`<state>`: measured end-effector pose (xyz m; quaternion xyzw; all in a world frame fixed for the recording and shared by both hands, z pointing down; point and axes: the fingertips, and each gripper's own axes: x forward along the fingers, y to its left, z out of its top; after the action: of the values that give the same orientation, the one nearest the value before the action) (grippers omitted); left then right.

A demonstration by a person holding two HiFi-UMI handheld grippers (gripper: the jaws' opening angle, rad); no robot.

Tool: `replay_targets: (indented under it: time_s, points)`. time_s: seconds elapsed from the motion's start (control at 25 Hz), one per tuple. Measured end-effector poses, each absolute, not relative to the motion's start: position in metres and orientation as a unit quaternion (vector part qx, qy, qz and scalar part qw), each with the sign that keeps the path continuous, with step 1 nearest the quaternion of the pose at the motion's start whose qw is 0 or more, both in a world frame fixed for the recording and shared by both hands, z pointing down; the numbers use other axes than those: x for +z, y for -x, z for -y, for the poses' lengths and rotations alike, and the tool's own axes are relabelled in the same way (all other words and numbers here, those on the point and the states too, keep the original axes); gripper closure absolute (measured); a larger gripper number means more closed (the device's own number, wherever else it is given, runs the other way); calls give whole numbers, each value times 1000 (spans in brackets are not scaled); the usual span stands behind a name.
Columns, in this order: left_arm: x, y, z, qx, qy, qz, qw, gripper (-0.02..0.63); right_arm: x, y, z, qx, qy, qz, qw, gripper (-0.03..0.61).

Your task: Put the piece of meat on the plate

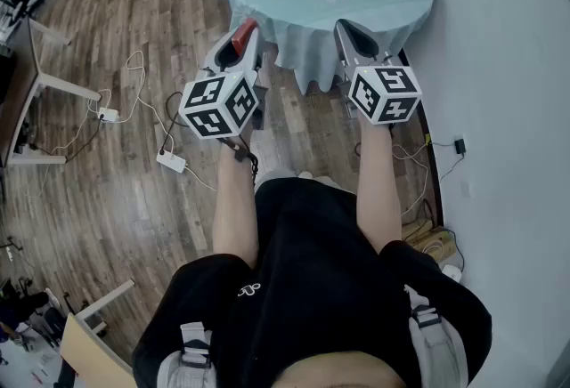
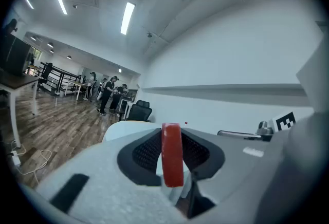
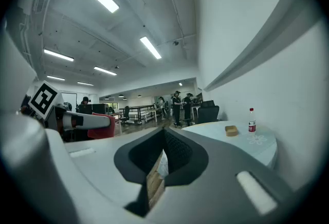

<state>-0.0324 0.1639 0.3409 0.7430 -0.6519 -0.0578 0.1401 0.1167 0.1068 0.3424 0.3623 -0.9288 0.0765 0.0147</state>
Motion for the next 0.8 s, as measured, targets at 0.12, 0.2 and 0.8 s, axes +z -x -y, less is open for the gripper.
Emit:
replay_targets:
  time_s: [0.12,0.2,0.8]
  points:
    - [341,25,-163,-54,-746,649,140,527,341,-120,-109,72,-355,932,13,569]
    - [341,19,-161,-52,-750,645,140,526,341,-121,-111,66,-352,934,14,569]
    - [335,17,-159,-35,-746,652,129,526,337,-124,-89,116,-364,922,-71,569]
